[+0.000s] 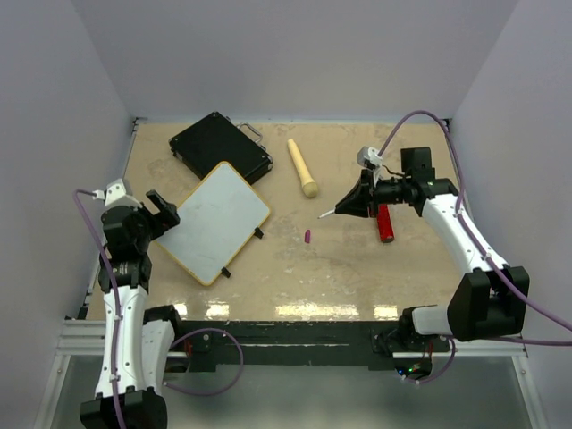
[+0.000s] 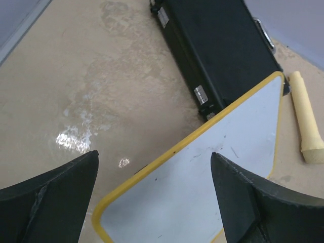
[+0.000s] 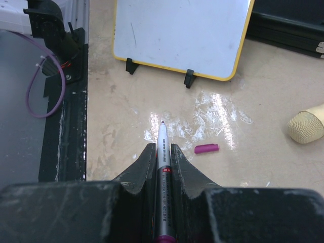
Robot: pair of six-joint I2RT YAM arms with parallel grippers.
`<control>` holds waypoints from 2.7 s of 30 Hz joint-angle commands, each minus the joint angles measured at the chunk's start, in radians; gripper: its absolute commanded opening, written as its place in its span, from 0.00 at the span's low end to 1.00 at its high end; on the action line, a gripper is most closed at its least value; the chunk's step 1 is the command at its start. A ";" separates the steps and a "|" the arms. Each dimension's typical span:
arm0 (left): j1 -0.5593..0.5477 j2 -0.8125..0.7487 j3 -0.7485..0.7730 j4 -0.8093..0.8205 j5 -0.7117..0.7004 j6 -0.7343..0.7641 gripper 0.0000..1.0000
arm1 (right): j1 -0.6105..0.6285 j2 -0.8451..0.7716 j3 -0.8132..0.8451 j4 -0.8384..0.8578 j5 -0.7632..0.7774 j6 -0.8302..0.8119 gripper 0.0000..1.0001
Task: Write a sentence on the whiteboard
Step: Pick up the whiteboard from the whiteboard stand.
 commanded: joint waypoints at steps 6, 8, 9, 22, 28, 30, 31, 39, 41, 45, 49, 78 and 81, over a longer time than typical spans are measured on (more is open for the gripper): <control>0.028 -0.012 -0.093 0.031 -0.017 -0.142 0.96 | 0.018 -0.005 -0.005 -0.017 -0.027 -0.023 0.00; 0.039 -0.008 -0.131 0.078 0.037 -0.167 0.96 | 0.021 -0.005 -0.005 -0.015 -0.022 -0.024 0.00; 0.042 -0.002 -0.143 0.092 0.057 -0.187 0.96 | 0.022 -0.003 -0.005 -0.015 -0.021 -0.024 0.00; 0.071 0.000 -0.211 0.203 0.264 -0.214 0.88 | 0.027 0.001 -0.008 -0.012 -0.016 -0.024 0.00; 0.086 0.008 -0.216 0.206 0.272 -0.219 0.72 | 0.031 0.007 -0.008 -0.014 -0.013 -0.024 0.00; 0.094 0.008 -0.220 0.207 0.275 -0.218 0.68 | 0.031 0.007 -0.008 -0.012 -0.013 -0.024 0.00; 0.097 0.008 -0.222 0.209 0.277 -0.219 0.62 | 0.031 0.006 -0.009 -0.011 -0.013 -0.024 0.00; 0.100 0.003 -0.199 0.221 0.295 -0.178 0.39 | 0.035 0.017 -0.009 -0.011 -0.006 -0.024 0.00; 0.100 -0.002 -0.182 0.226 0.297 -0.159 0.30 | 0.035 0.018 -0.009 -0.011 -0.004 -0.023 0.00; 0.099 0.009 -0.160 0.261 0.327 -0.127 0.11 | 0.036 0.024 -0.011 -0.008 -0.001 -0.023 0.00; 0.099 0.020 -0.099 0.266 0.353 -0.075 0.00 | 0.038 0.027 -0.009 -0.009 0.004 -0.023 0.00; -0.030 0.218 0.084 0.707 0.706 -0.136 0.00 | 0.038 0.029 0.026 -0.092 0.025 -0.128 0.00; -0.099 0.244 0.087 0.741 0.679 -0.142 0.00 | 0.035 0.018 0.041 -0.127 0.007 -0.159 0.00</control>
